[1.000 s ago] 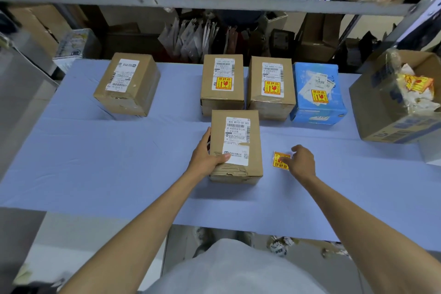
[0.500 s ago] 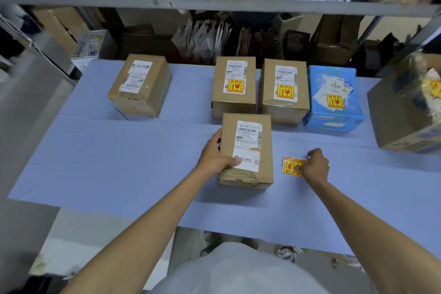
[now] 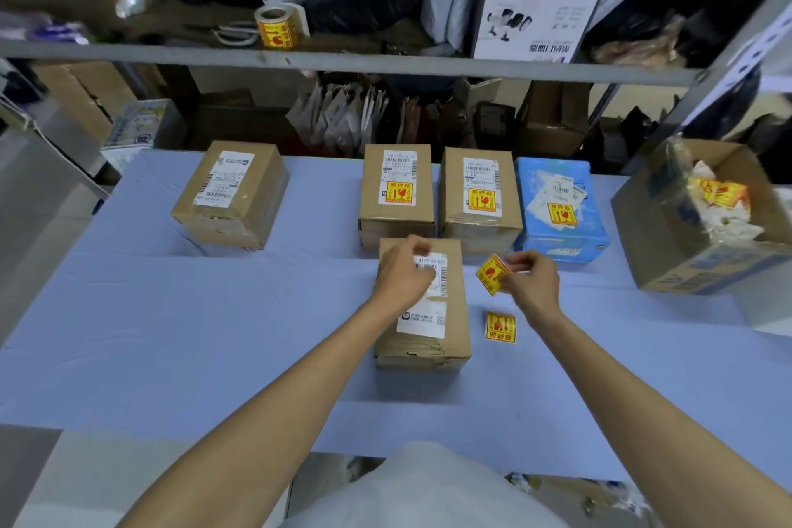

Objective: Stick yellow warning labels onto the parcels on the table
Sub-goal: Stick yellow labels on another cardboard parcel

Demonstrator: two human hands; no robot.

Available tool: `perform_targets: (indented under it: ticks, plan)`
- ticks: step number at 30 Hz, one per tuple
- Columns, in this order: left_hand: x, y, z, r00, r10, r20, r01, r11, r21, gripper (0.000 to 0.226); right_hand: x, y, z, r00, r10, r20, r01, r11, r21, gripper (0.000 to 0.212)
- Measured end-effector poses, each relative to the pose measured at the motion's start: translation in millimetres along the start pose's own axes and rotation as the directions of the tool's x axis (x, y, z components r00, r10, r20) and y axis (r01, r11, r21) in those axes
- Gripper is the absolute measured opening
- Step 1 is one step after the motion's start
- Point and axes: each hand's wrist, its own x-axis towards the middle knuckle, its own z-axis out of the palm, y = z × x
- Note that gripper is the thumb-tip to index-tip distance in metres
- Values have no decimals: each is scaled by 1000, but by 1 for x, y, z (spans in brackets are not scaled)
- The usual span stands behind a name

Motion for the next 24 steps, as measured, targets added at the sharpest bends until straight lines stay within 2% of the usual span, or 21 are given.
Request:
perform_targets:
  ticks: [2, 5, 9, 11, 16, 24]
  plan:
    - [2, 9, 7, 996, 17, 89, -11, 997, -72, 38, -11, -25, 5, 999, -27, 31, 24, 993, 114, 29]
    - [2, 19, 14, 979, -47, 199, 89, 974, -207, 38, -28, -52, 15, 989, -61, 135, 29, 973, 231, 16]
    - [2, 16, 13, 986, -131, 103, 160, 916, -368, 34, -40, -63, 25, 979, -67, 193, 13, 963, 268, 10]
    - [2, 11, 7, 984, -167, 68, 180, 908, -378, 32, -43, -65, 27, 977, -55, 208, 3, 970, 244, 10]
    - [-1, 4, -6, 991, -90, 95, 119, 928, -353, 22, -47, -62, 29, 965, -60, 254, 22, 988, 151, 22]
    - [-5, -1, -14, 992, -74, 104, 108, 923, -369, 16, -52, -60, 36, 954, -136, 268, 99, 984, 147, 10]
